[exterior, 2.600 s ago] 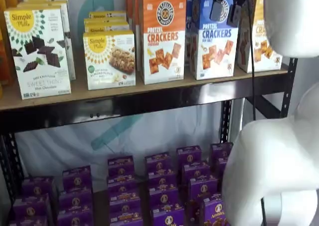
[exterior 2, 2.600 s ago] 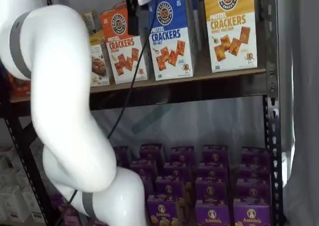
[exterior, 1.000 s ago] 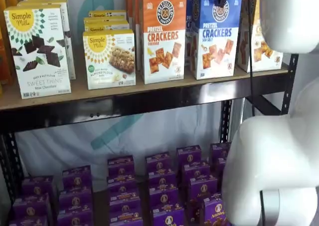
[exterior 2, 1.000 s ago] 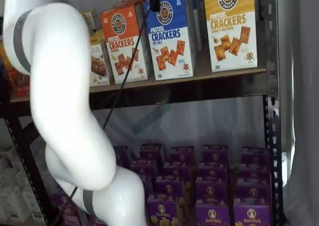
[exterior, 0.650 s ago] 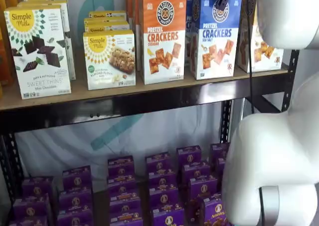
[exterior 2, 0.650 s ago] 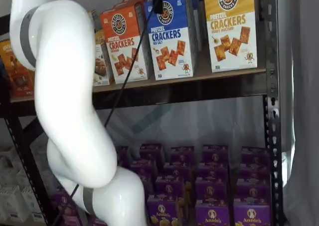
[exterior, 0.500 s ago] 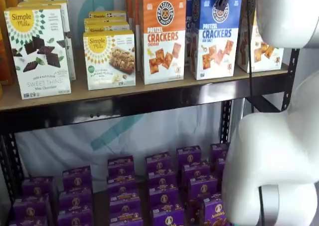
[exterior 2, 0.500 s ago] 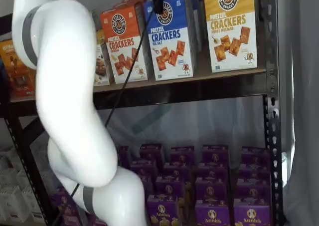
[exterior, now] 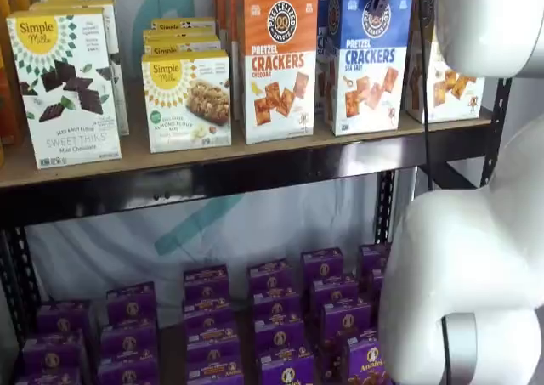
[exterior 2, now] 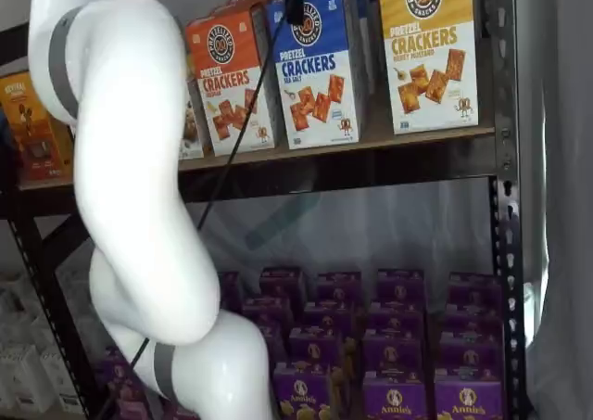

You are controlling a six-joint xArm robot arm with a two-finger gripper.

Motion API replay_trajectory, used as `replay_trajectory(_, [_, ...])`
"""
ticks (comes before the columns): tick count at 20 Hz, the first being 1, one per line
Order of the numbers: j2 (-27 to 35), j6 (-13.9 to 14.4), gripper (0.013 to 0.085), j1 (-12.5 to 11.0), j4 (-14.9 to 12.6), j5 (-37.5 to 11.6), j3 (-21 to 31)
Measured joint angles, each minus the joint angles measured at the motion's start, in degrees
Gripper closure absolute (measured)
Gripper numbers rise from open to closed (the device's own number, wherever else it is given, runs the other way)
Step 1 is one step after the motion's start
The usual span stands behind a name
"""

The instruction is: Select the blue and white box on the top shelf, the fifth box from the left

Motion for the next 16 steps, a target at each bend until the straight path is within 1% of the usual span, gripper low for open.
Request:
replay_trajectory(3, [0.12,-0.03,0.0130,0.54,-1.16,-0.08,0.58])
replay_trajectory(8, [1.11,0.49,0.0130,0.74,-1.30,2.83,-1.04])
replay_trajectory(10, [1.61,0.74,0.0130,1.16,-2.25,4.28,-2.16])
replay_trajectory(12, [1.85,0.92,0.0130,1.77,-3.77,5.29,-2.90])
replay_trajectory(14, [1.73,1.10,0.0130,2.48,-5.35,5.76,-3.05])
replay_trajectory(16, [1.34,1.26,0.0130,2.88,-6.07,5.62,-2.64])
